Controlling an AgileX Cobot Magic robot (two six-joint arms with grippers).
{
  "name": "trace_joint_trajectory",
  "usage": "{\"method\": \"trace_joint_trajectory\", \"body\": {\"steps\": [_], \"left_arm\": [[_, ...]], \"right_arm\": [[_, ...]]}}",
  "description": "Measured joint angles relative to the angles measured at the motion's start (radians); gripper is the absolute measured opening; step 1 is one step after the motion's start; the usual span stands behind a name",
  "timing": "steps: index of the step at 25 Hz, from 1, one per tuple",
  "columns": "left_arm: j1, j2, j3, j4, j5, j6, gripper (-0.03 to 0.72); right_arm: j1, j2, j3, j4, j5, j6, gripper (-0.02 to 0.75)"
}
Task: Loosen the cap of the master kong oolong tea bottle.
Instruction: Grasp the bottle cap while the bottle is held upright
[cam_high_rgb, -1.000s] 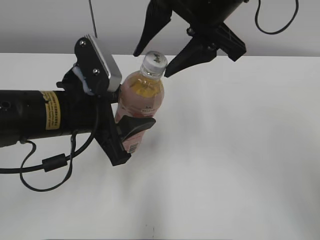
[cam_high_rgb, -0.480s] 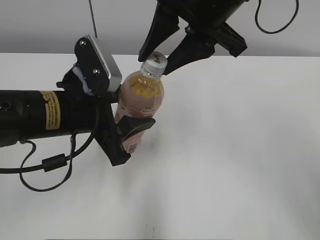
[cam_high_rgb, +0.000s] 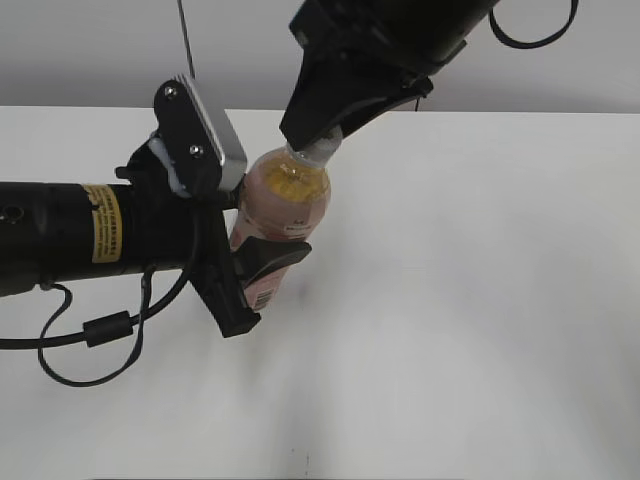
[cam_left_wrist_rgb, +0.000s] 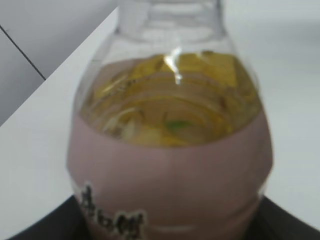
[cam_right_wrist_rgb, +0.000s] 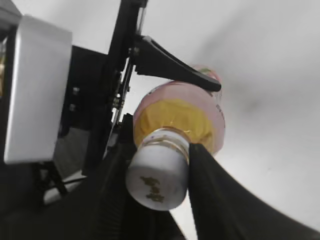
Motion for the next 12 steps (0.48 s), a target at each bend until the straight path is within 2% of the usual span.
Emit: {"method": "trace_joint_trajectory", "body": {"steps": [6,12], "left_arm": [[0.000,0.000,0.000,-0.001,0.002,0.000,0.400],[0.000,0.000,0.000,-0.011,0.003,-0.002,0.400]], "right_arm": [[0.000,0.000,0.000,-0.010,0.009,-0.433,0.287],[0.002,0.000,-0.007,-0.059,0.006,-0.578,0.287]]}}
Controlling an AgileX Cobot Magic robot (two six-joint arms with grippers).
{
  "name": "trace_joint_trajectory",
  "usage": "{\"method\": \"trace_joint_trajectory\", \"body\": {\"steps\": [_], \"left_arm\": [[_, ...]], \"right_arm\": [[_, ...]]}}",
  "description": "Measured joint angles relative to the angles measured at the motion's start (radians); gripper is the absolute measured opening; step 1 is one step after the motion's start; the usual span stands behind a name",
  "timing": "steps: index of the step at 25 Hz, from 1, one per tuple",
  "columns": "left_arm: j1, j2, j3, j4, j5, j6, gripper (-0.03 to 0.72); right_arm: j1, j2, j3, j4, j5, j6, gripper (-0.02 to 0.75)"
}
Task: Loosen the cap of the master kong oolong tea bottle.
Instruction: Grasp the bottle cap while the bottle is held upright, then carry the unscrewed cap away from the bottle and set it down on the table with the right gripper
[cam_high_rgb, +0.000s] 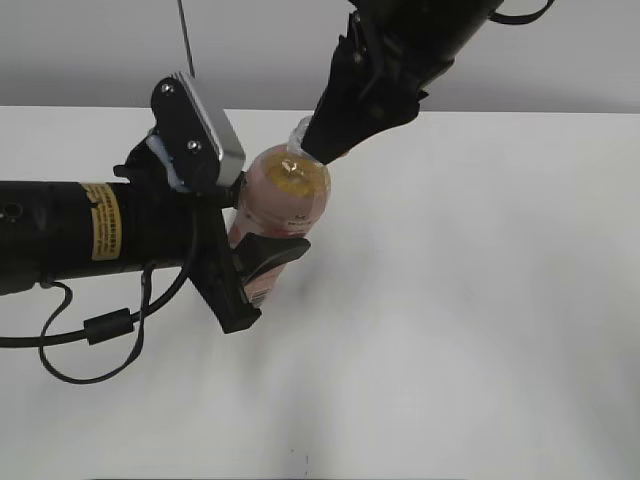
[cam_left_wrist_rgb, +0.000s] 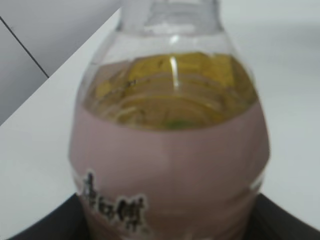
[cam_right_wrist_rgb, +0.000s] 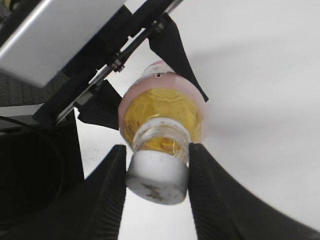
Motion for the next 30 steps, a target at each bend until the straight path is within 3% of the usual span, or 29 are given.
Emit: {"method": "trace_joint_trajectory", "body": {"steps": [12,20,30], "left_arm": [[0.000,0.000,0.000,-0.045,-0.016,-0.005,0.400],[0.000,0.042,0.000,-0.191,-0.189,-0.005,0.400],[0.000,0.242,0.000,-0.274,-0.491,-0.005,0.400]], "right_arm": [[0.000,0.000,-0.143,-0.097,0.046,0.013,0.281],[-0.011,0.001,-0.104,-0.424,0.052,0.335,0.281],[-0.175,0.102,0.148,-0.380,0.039,0.487,0.281]]}}
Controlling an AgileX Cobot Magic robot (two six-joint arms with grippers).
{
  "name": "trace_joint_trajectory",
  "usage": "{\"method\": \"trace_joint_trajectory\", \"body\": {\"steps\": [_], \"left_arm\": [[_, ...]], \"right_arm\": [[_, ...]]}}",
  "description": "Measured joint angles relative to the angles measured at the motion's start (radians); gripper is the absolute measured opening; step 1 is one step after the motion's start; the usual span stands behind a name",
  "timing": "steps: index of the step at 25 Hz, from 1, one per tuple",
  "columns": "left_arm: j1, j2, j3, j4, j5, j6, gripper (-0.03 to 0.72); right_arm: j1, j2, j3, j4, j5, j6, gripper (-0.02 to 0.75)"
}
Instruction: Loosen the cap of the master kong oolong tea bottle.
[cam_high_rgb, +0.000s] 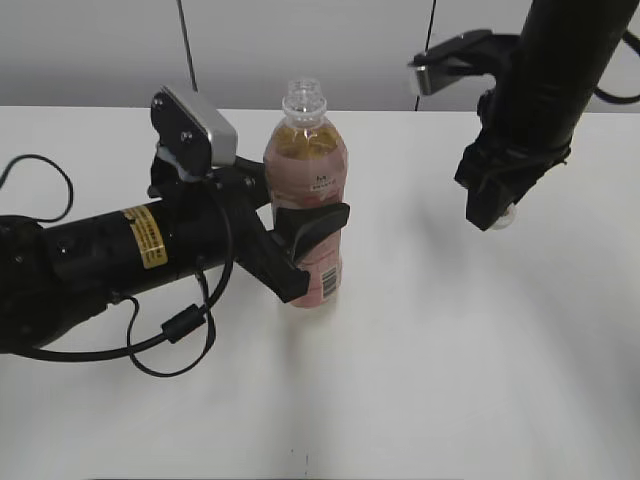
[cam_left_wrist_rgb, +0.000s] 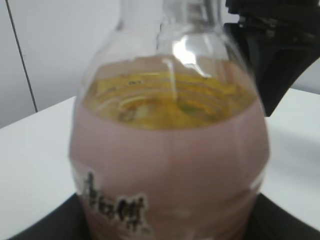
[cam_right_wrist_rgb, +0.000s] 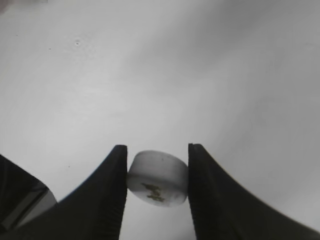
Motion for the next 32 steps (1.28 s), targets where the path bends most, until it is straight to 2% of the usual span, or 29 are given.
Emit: {"method": "trace_joint_trajectory", "body": {"steps": [9,15,17,22,32], "left_arm": [[0.000,0.198,-0.001,-0.012,-0.160,0.000,0.400],[0.000,0.218,-0.003,-0.017,-0.198,0.001,0.399],[0.000,0.218,-0.003,-0.017,-0.198,0.001,0.399],[0.000,0.218,-0.003,-0.018,-0.198,0.001,0.399],[0.000,0.218,-0.003,0.002,-0.211,0.002,0.442]], "right_arm": [[-0.015,0.207,0.040,-0.003,-0.167,0.071,0.279],[-0.015,0.318,0.041,0.019,-0.192,0.079,0.282],[-0.015,0.328,0.041,0.031,-0.214,0.081,0.317],[-0.015,0.329,0.041,0.061,-0.251,0.081,0.474],[-0.015,0.326,0.041,0.069,-0.250,0.082,0.503]]}}
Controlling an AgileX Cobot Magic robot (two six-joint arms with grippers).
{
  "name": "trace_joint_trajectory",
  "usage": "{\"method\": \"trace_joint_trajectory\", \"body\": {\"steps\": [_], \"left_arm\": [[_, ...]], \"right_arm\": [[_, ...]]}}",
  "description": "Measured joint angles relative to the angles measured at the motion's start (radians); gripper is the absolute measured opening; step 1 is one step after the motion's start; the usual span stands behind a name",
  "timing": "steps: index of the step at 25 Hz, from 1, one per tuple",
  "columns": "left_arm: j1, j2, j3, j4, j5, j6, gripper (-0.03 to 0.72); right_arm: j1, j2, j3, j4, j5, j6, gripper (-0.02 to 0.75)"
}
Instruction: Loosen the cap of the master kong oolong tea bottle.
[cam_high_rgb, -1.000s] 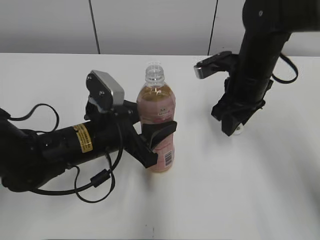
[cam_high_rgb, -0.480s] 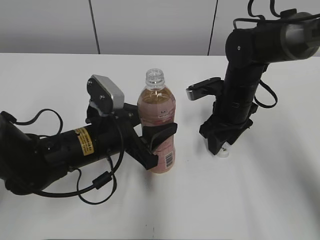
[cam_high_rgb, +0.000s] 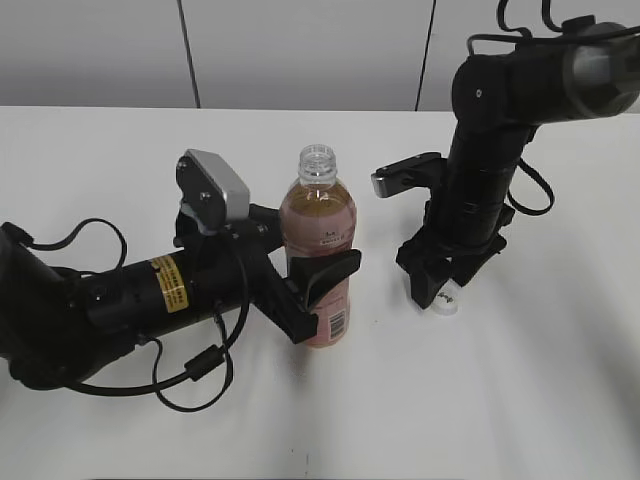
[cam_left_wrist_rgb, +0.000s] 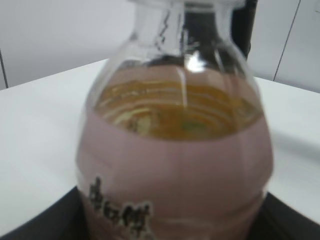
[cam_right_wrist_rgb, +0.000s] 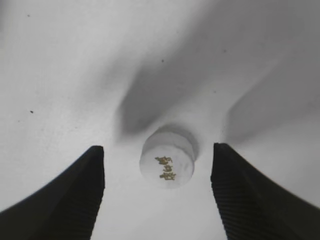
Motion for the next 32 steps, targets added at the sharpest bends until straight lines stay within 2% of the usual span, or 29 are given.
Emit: {"method": "trace_joint_trajectory", "body": {"steps": [7,16,32], "left_arm": [[0.008,-0.002,0.004,0.015,-0.011,0.000,0.448],[0.071,-0.022,0.084,0.048,-0.028,0.000,0.482],[0.073,-0.022,0.144,0.053,-0.028,0.000,0.486]], "right_arm": [[0.000,-0.035,0.000,0.004,0.008,0.000,0.503],[0.000,-0.041,0.000,0.032,0.019,0.002,0.503],[0.000,-0.100,0.000,0.050,0.051,0.045,0.505]]}}
